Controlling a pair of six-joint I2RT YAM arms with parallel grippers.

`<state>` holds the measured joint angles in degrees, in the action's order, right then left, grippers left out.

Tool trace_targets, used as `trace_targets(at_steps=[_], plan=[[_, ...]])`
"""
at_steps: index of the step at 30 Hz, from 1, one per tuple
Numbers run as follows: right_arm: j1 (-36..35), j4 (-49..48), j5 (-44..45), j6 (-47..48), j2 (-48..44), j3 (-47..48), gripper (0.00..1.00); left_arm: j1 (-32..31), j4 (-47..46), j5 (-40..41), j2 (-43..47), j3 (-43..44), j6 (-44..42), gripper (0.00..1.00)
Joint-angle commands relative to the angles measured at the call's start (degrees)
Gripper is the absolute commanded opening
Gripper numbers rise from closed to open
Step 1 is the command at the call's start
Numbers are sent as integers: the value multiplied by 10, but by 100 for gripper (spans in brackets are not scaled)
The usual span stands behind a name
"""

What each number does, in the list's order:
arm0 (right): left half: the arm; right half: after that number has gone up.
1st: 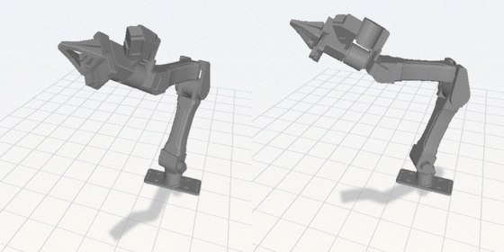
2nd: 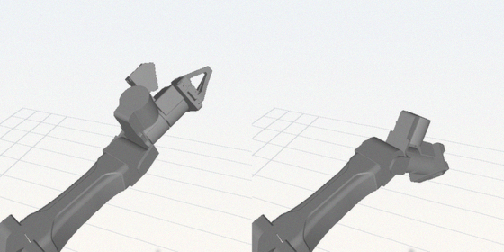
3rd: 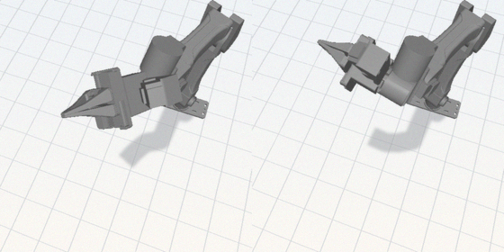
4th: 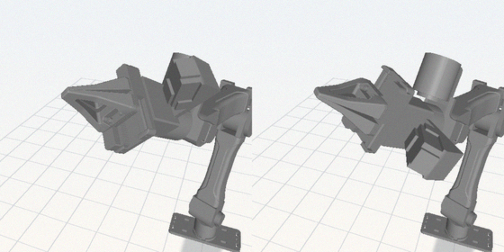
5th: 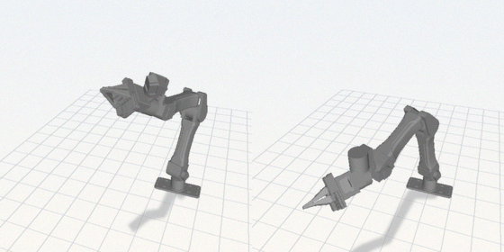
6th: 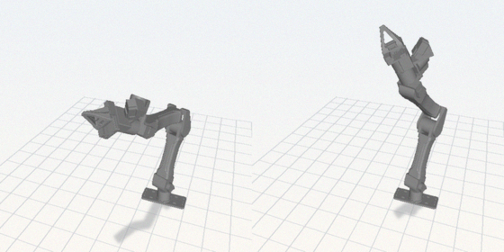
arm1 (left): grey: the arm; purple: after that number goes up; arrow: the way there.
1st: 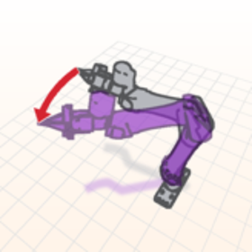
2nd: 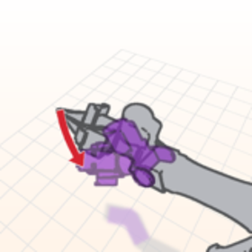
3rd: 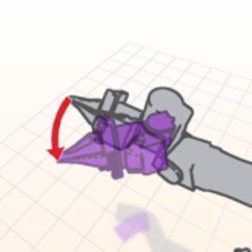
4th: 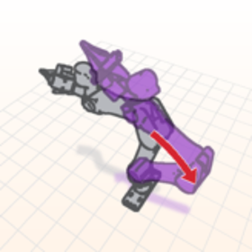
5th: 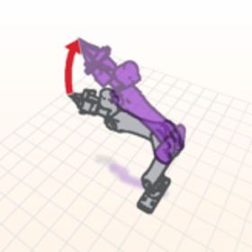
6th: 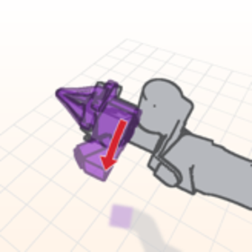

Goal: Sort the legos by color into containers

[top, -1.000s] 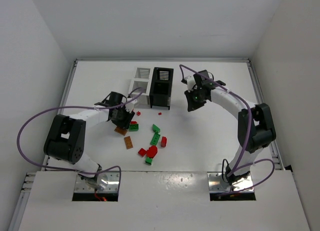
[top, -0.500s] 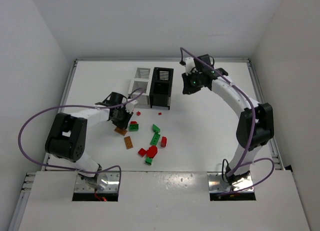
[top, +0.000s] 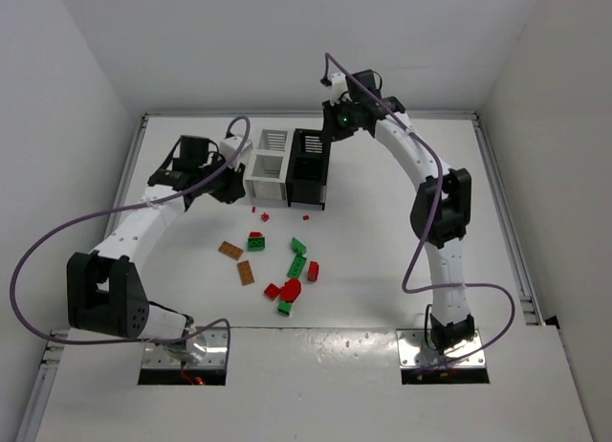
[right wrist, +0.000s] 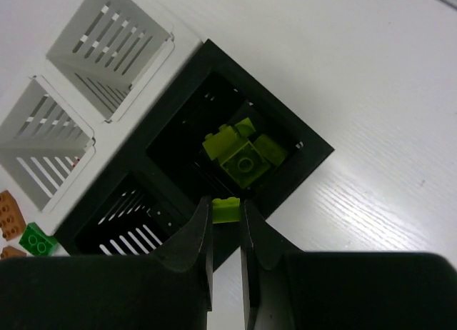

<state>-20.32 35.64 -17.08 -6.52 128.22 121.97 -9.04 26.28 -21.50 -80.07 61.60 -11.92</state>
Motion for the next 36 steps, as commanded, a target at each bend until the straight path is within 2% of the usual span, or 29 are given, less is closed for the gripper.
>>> trace_targets(at_steps=[1,6,10,11,13,14,21,24,27,31,36], plan=[[-11,10,-13,-16,22,46,0,10,27,-43,13,31,15,22],[-23,10,-1,-16,41,51,2,10,27,-72,13,73,36,22],[-28,10,10,-16,52,63,19,10,21,-93,13,102,66,22],[-28,5,10,-16,52,63,29,10,13,-100,7,102,71,22],[-28,5,10,-16,52,70,40,10,-10,-105,2,114,89,22],[-28,5,10,-16,52,70,43,10,-22,-105,-5,114,96,22],[-20,5,28,-21,-55,14,46,-38,-125,-87,-114,189,177,22],[-9,-1,60,12,-139,-65,46,-62,-149,-70,-158,221,194,22],[-3,-17,61,42,-227,-219,46,-86,-157,-49,-223,292,200,22],[8,-23,56,60,-305,-348,46,-101,-168,-35,-294,346,205,22],[13,-23,-4,89,-353,-473,46,-120,-168,-14,-360,406,205,22]])
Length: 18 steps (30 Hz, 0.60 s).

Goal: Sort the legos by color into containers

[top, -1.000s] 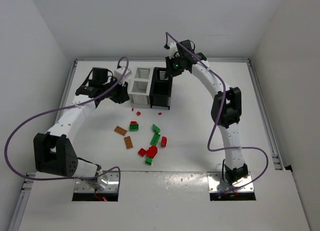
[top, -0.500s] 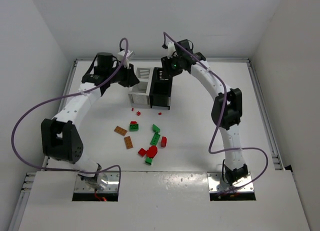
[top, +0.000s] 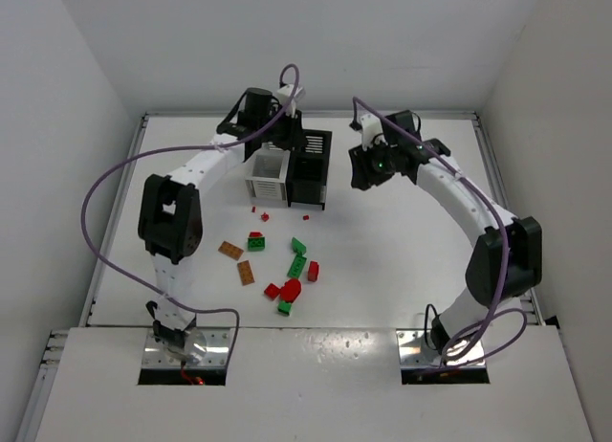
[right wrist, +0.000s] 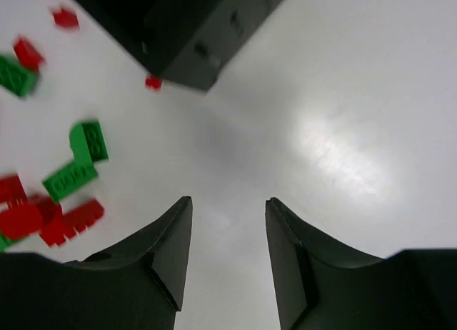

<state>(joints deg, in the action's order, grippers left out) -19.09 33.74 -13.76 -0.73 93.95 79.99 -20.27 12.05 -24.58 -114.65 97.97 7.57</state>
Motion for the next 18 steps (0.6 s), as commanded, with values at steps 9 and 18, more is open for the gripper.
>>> trace_targets(at_steps=[9,18], plan=[[-11,-10,-83,83,-69,-169,45,-25,-15,31,-95,114,17,37],[-34,13,-171,125,-62,-171,45,-25,-5,59,-98,132,11,60]])
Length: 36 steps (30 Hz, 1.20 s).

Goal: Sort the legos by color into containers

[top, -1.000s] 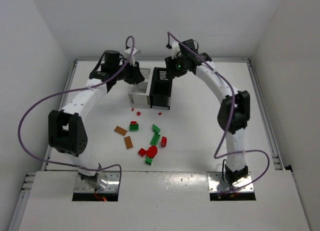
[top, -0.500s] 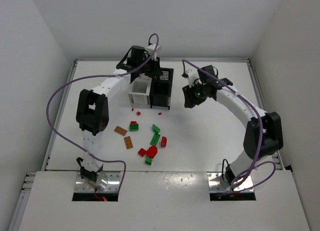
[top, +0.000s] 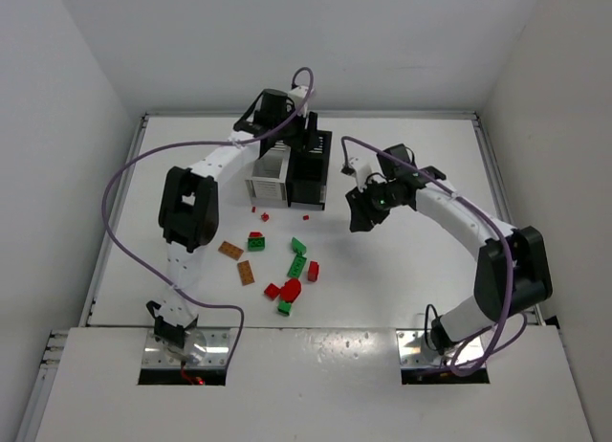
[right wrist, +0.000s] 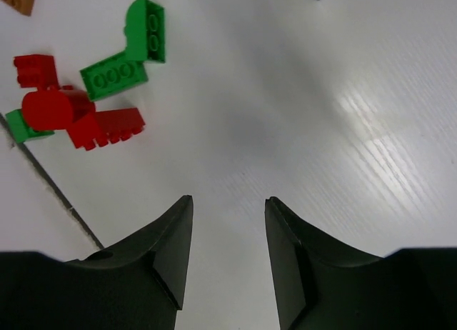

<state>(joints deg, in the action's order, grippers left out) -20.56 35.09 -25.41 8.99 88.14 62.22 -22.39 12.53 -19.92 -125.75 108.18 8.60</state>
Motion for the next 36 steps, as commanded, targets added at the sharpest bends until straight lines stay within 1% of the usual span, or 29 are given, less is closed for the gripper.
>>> trace_targets(at_steps=[1,3,5,6,7,8,9,10,12,13,15,16,17,18,19,21,24,26,27,28,30,31,33,34,35,36], plan=[[-27,8,-54,28,4,17,46,-4,-9,12,20,25,-5,60],[-47,29,-75,34,19,29,47,2,-4,12,53,17,-5,60],[-87,29,-83,52,32,35,51,16,3,4,82,3,-5,60],[-102,29,-83,52,32,35,52,30,13,-3,100,-2,-5,61],[-131,19,-83,61,37,35,54,38,19,-10,137,-18,-5,61],[-145,19,-77,61,37,35,58,47,24,-15,158,-31,-10,61],[-157,13,-77,72,43,40,60,66,29,-21,179,-45,-10,61],[-177,13,-71,79,53,48,61,77,39,-30,223,-78,-10,61],[-195,8,-65,84,73,60,64,112,56,-42,268,-115,-16,64],[-209,14,-65,91,82,73,67,123,61,-42,311,-152,-21,65],[-222,25,-54,91,98,84,70,146,73,-42,353,-189,-28,67],[-229,25,-45,91,112,89,70,166,84,-47,373,-222,-37,67],[-240,25,-36,91,118,89,72,175,90,-47,392,-237,-42,67],[-245,25,-31,96,124,89,72,184,95,-47,427,-252,-42,68],[-251,19,-19,96,129,84,72,201,103,-42,444,-279,-51,68],[-258,14,-6,103,146,84,72,217,109,-42,488,-305,-62,69],[-269,8,18,103,168,78,71,240,121,-42,520,-343,-69,71],[-274,8,24,109,175,72,66,254,126,-42,540,-362,-80,71],[-274,0,31,109,175,66,63,254,126,-42,546,-368,-80,71],[-274,-5,36,109,175,66,49,261,131,-42,546,-376,-80,71],[-274,-22,43,114,175,60,35,267,131,-47,555,-409,-85,71],[-274,-22,51,114,175,60,22,267,131,-56,570,-422,-96,71],[-274,-28,58,114,175,68,10,267,131,-77,586,-471,-127,71],[-266,-28,66,108,165,75,2,267,131,-87,607,-487,-141,71],[-259,-28,66,96,158,100,1,267,137,-100,618,-517,-177,71],[-252,-22,66,89,157,120,0,267,143,-123,629,-531,-194,71]])
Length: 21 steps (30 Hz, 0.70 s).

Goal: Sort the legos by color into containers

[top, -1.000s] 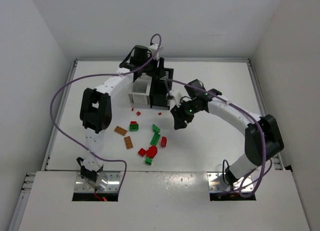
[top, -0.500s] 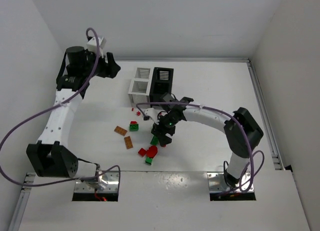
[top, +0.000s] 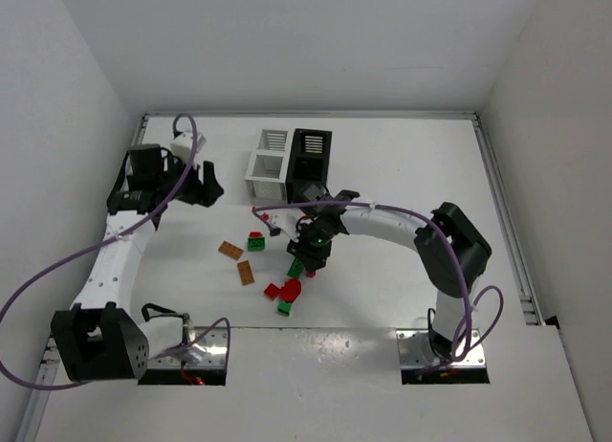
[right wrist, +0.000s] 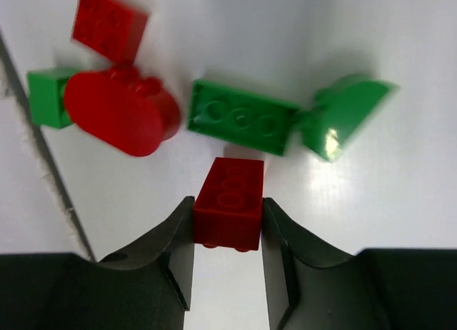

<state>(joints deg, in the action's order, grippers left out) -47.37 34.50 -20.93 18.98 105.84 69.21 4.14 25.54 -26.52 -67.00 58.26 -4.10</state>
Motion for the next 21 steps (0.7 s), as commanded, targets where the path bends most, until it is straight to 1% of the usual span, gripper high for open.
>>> trace_targets(at_steps=[1,2,3,4,5,6,7,8,9,10,11,12,13,15,21], plan=[[17,-11,46,-16,-20,94,0,2,19,-68,62,-43,-84,71],[23,-11,51,-16,-26,116,0,2,32,-76,71,-54,-114,71],[32,-18,51,-24,-26,138,0,2,32,-86,78,-74,-124,71],[37,-23,62,-24,-26,188,0,2,41,-86,84,-82,-133,71],[37,-30,62,-32,-15,217,0,2,41,-95,94,-92,-144,71],[46,-30,69,-41,-6,246,0,2,41,-105,100,-113,-151,72],[57,-41,69,-50,20,303,0,2,41,-112,109,-124,-158,72],[62,-55,75,-71,36,332,0,-7,41,-118,118,-135,-177,74],[73,-60,89,-81,71,391,0,-13,41,-118,139,-155,-186,75],[78,-65,97,-91,71,422,0,-20,41,-118,150,-165,-194,75],[83,-66,97,-105,113,454,0,-26,41,-118,162,-171,-199,76],[89,-66,102,-125,135,485,0,-32,41,-118,172,-171,-204,77],[94,-66,112,-133,157,548,0,-32,41,-112,189,-179,-204,77],[102,-59,128,-148,216,622,0,-32,56,-112,202,-179,-234,79],[126,-87,141,-161,280,657,0,-50,75,-78,208,-179,-253,79]])
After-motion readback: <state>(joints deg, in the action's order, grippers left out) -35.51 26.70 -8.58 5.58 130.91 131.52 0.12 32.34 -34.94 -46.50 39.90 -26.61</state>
